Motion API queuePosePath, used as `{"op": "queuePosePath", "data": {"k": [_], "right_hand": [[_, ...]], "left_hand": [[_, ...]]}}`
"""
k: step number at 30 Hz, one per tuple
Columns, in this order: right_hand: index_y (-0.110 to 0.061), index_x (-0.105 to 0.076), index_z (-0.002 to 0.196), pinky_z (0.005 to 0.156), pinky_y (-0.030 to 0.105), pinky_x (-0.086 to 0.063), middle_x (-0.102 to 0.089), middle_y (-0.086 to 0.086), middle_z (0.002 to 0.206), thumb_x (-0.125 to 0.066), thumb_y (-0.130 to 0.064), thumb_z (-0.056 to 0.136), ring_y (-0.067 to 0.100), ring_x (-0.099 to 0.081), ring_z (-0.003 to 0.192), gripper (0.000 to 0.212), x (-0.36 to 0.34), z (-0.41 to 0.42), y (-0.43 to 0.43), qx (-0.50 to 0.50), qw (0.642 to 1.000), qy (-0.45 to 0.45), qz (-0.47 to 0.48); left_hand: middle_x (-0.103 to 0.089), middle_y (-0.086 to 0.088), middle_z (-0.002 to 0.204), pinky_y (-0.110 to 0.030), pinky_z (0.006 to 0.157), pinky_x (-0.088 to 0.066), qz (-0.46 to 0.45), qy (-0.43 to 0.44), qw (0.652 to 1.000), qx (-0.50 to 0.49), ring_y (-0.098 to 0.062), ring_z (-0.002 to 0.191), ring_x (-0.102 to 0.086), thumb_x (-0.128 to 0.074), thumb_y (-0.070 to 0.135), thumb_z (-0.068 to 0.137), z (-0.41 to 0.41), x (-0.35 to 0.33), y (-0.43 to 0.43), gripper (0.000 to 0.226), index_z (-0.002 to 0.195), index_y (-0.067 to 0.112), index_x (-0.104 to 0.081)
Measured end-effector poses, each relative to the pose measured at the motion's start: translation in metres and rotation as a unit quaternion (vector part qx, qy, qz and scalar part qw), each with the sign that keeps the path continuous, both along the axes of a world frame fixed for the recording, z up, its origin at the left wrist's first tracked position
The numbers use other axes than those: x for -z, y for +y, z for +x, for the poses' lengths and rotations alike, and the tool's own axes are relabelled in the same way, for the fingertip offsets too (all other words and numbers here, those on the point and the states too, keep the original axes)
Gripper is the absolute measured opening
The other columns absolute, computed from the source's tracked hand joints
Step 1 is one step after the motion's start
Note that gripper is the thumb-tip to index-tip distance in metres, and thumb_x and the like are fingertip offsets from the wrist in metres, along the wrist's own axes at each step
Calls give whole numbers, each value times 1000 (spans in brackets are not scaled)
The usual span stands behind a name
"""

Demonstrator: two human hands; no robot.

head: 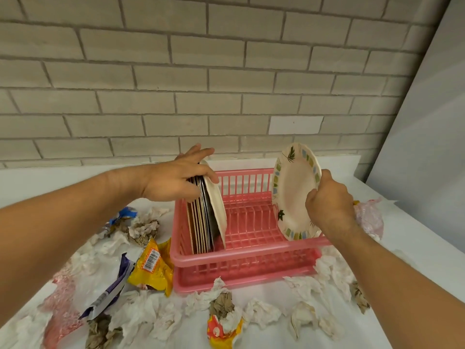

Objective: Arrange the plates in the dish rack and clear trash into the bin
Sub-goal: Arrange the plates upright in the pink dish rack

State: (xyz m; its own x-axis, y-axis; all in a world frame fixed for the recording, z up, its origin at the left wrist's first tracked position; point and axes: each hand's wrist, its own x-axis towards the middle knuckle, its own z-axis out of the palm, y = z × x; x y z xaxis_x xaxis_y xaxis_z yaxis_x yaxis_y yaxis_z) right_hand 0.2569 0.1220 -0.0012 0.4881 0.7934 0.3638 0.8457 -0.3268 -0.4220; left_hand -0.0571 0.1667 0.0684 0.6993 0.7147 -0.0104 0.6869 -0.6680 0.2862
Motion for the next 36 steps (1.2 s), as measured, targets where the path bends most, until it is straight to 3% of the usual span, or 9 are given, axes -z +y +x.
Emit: {"op": "queuePosePath", "data": {"k": [3, 7, 13, 20, 24, 28, 31, 33, 36], "right_hand": [[-11, -43, 112, 41, 24, -27, -42, 1, 67, -46, -9, 89, 24, -46, 60, 24, -1, 0, -1, 0, 1000, 5, -1], [-9, -44, 112, 48, 29, -33, -50, 9, 78, -46, -7, 88, 29, -49, 68, 25, -3, -2, -4, 2, 1000, 10, -1], [-10, -43, 115, 50, 30, -36, -46, 7, 77, -46, -5, 88, 28, -49, 69, 27, -6, -5, -6, 9, 1000, 13, -9], [-10, -43, 116, 52, 32, -40, -47, 8, 79, -48, -6, 88, 29, -49, 69, 29, -6, -6, -4, 18, 999, 32, -10], [-13, -41, 118, 46, 28, -38, -45, 4, 74, -48, -9, 88, 29, -51, 68, 31, -8, -5, -6, 22, 998, 53, -18], [-18, -29, 137, 70, 44, -54, -55, 11, 107, -61, -28, 86, 34, -59, 90, 60, -23, -2, -13, 2, 993, 114, -44], [-16, -29, 142, 102, 51, -38, -36, 11, 144, -63, -33, 85, 33, -33, 131, 69, -31, -12, -20, -31, 995, 21, 95], [-16, -36, 137, 113, 47, -27, -32, 8, 147, -60, -33, 87, 27, -22, 139, 58, -36, -36, -27, -107, 972, -46, 205], [-24, -44, 132, 109, 36, -32, -42, -3, 141, -55, -39, 89, 12, -32, 133, 47, -26, -85, -24, -264, 947, -16, 179]], "left_hand": [[-8, 9, 159, -33, 116, 3, -4, -94, 994, -53, -2, 142, 12, -44, 50, 87, 4, 8, -1, 36, 120, 42, -56], [-17, 1, 157, -43, 118, -6, 102, -174, 974, -106, -12, 145, 4, -45, 34, 97, 5, 33, 2, 27, 118, 25, -59], [-27, -2, 151, -34, 113, -22, 149, -139, 974, -97, -17, 141, -19, -47, 28, 95, 4, 38, 12, 25, 118, 23, -57], [-20, 0, 156, -35, 115, -19, 147, -121, 976, -110, -16, 143, -14, -38, 42, 88, 8, 36, 12, 47, 129, 27, -52], [-16, 1, 157, -38, 115, -20, 147, -118, 976, -112, -17, 143, -14, -42, 41, 91, 6, 35, 11, 42, 130, 31, -52], [-22, 1, 155, -26, 110, -16, 155, -121, 975, -104, -16, 141, -19, -48, 33, 93, 4, 33, 13, 36, 128, 29, -55], [-24, 1, 154, -27, 110, -16, 153, -123, 975, -103, -16, 141, -19, -49, 31, 92, 4, 33, 14, 36, 127, 28, -56], [-25, 1, 154, -32, 113, -19, 151, -131, 974, -105, -17, 141, -20, -49, 32, 91, 5, 34, 13, 36, 126, 28, -57], [-25, 2, 154, -37, 114, -20, 143, -137, 974, -107, -19, 141, -19, -45, 36, 86, 7, 34, 11, 44, 129, 28, -55]]}}
